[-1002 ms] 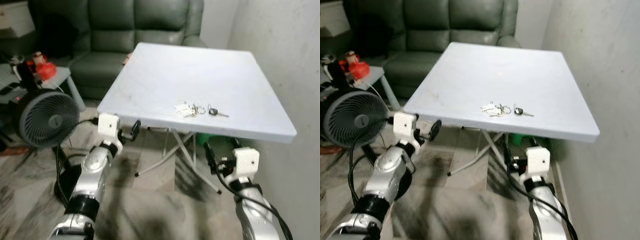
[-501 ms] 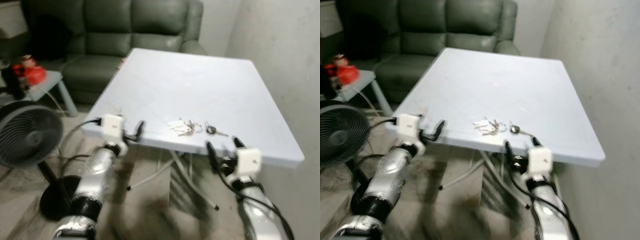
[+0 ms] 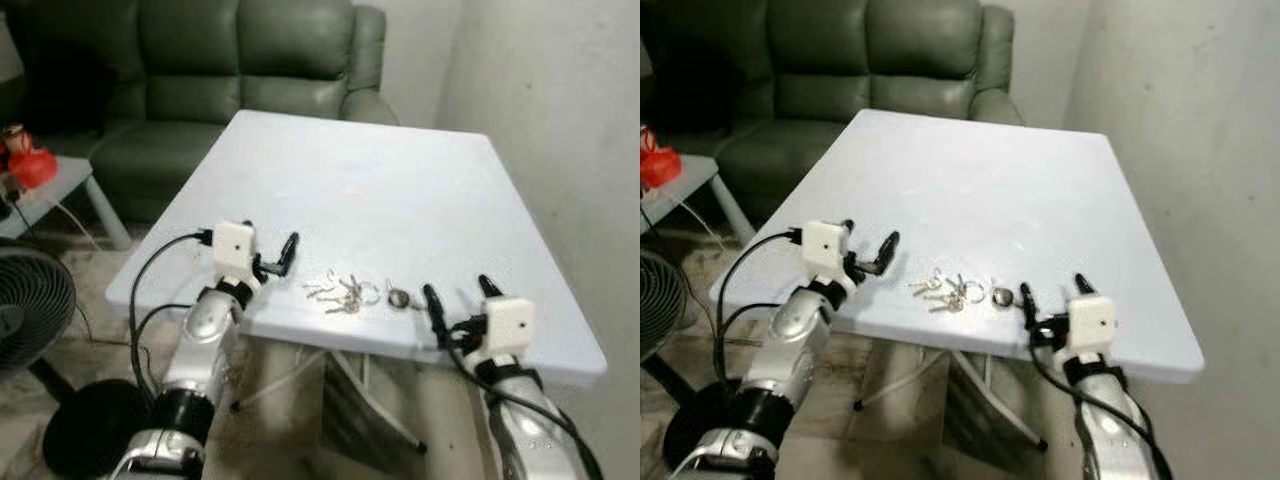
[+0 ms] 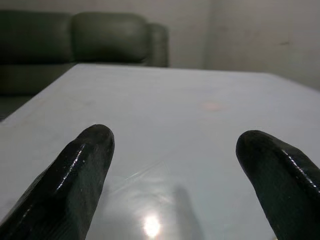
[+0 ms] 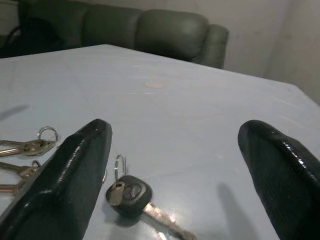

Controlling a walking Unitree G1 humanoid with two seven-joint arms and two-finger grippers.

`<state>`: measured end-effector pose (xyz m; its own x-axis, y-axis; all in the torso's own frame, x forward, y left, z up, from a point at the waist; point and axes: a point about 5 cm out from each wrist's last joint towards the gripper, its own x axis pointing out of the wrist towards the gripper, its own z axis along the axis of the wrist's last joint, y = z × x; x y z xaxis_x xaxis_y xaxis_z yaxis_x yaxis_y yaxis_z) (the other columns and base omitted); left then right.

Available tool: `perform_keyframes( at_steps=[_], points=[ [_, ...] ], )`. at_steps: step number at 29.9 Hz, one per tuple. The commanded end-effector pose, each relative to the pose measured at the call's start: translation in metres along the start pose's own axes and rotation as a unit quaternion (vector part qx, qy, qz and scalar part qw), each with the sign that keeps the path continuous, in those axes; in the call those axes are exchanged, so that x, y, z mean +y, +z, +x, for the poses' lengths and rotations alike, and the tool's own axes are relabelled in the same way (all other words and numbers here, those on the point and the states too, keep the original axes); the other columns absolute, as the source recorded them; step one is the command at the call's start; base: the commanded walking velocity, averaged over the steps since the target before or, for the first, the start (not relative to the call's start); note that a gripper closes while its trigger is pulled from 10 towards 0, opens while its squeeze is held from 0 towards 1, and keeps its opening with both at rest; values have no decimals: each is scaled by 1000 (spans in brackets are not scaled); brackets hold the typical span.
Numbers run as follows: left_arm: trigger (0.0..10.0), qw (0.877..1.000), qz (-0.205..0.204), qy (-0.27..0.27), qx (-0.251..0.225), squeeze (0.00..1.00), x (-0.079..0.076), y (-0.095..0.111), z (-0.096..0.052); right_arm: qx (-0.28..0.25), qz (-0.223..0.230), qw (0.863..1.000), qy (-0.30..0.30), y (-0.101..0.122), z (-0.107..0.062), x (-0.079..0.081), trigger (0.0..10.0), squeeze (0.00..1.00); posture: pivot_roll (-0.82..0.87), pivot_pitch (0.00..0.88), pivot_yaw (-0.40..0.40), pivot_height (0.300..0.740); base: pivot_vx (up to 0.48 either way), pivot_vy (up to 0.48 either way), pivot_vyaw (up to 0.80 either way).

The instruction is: Hang keys on a hook

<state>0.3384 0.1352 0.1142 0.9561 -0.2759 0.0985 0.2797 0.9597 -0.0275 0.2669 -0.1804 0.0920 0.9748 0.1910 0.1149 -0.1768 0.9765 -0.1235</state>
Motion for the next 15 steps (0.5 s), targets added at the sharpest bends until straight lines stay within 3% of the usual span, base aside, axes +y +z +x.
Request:
perform_keyframes(
  at_steps=[1, 9, 15],
  points=[
    [10000, 1000, 4, -5, -19, 0, -3, 5, -2, 7, -24, 999, 23, 2, 1, -4, 10000, 0, -10, 0, -17, 740, 0, 0, 0],
    [10000, 999, 10, -23, -21, 0, -5, 0, -16, 16, -62, 994, 88, 8, 11, 1, 10000, 0, 3, 15, -34, 740, 0, 0, 0],
    [10000, 999, 15, -47, -20, 0, -16, -4, -27, 17, -68, 991, 116, 15, 20, 13, 10000, 0, 18, 44, -50, 740, 0, 0, 0]
  ],
)
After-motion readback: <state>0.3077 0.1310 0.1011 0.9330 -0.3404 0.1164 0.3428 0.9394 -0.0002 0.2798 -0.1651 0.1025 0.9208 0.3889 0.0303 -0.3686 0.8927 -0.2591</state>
